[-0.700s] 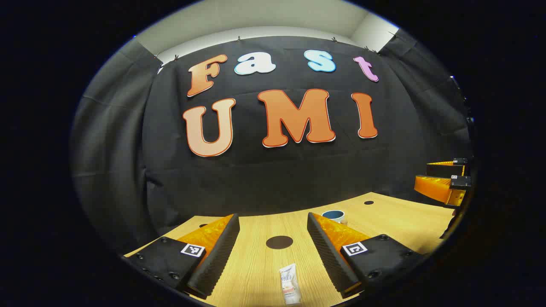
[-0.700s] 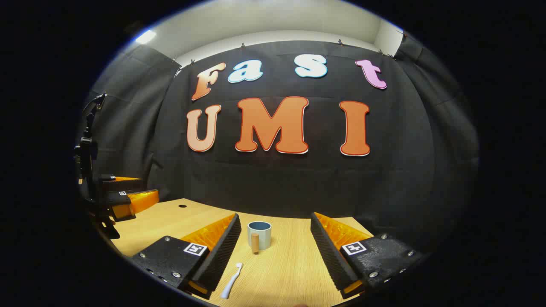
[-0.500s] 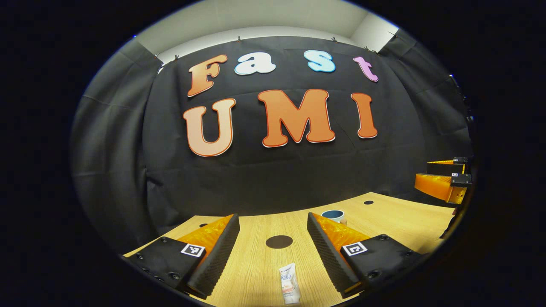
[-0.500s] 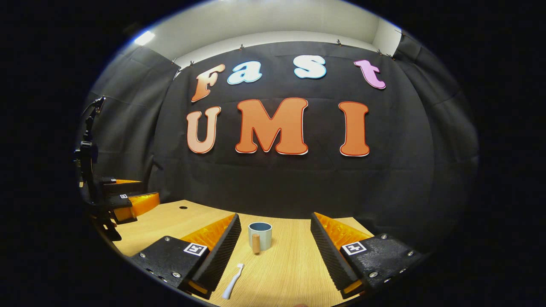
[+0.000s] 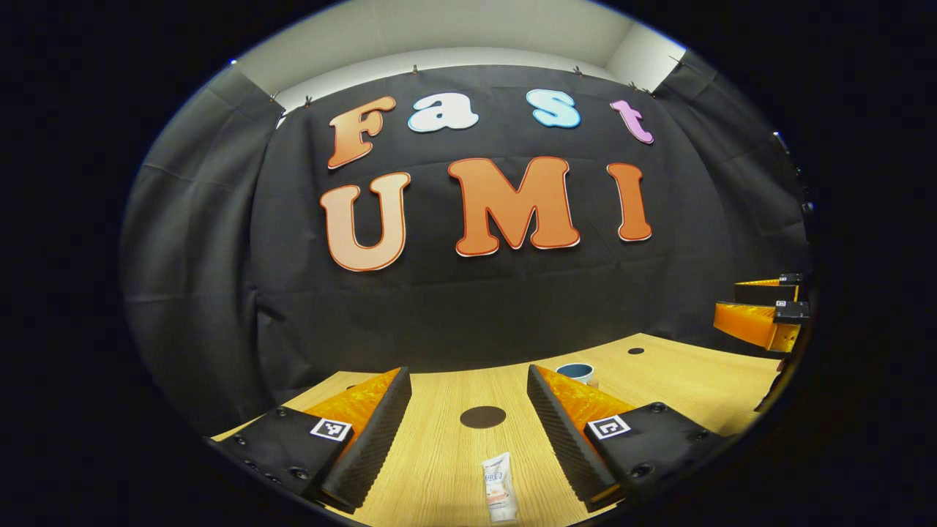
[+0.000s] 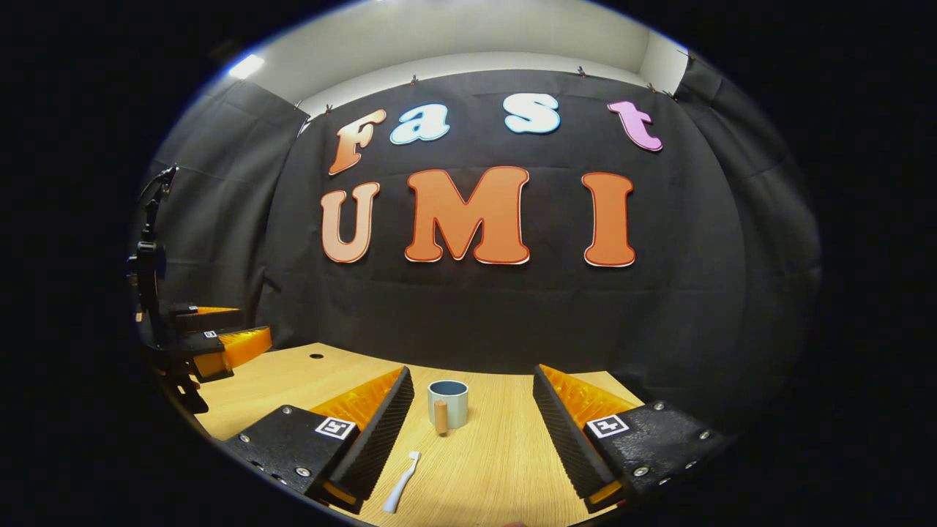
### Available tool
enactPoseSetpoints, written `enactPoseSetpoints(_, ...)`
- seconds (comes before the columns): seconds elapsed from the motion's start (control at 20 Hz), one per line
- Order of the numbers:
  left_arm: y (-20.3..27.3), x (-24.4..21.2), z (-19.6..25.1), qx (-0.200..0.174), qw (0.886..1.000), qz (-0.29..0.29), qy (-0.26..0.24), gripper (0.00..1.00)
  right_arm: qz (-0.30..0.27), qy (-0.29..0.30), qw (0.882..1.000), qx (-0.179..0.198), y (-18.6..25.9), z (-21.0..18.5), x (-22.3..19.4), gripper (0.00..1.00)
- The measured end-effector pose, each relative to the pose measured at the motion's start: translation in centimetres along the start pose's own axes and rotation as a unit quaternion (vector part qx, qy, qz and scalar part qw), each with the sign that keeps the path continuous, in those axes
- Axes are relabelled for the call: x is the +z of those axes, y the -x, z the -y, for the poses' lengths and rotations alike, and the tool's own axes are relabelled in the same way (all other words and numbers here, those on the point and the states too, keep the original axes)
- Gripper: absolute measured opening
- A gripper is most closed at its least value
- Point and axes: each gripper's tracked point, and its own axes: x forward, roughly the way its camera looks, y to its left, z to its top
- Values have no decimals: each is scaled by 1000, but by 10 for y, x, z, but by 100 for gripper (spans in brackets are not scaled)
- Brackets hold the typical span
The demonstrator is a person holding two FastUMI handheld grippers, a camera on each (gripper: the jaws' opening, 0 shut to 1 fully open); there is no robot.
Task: Put the toothbrush and toothpaste on the desktop into the cup, then pick up the cup and place it on the coaster on the desktop.
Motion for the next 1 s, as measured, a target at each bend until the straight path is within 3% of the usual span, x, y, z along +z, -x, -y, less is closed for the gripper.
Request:
enactPoseSetpoints(0.3, -1, 3, 1, -1, 1000, 1, -4, 100, -7, 4, 1000, -2, -1, -3, 2, 99)
enactPoseSetpoints(0.55, -10, -11, 0, -10, 999, -30, -12, 100, -30, 27, 999, -7, -5, -3, 7, 99)
enactPoseSetpoints(1.0, -33, -38, 4, -29, 994, -108, 5, 100, -92, 31, 995, 34, -12, -32, 2, 98)
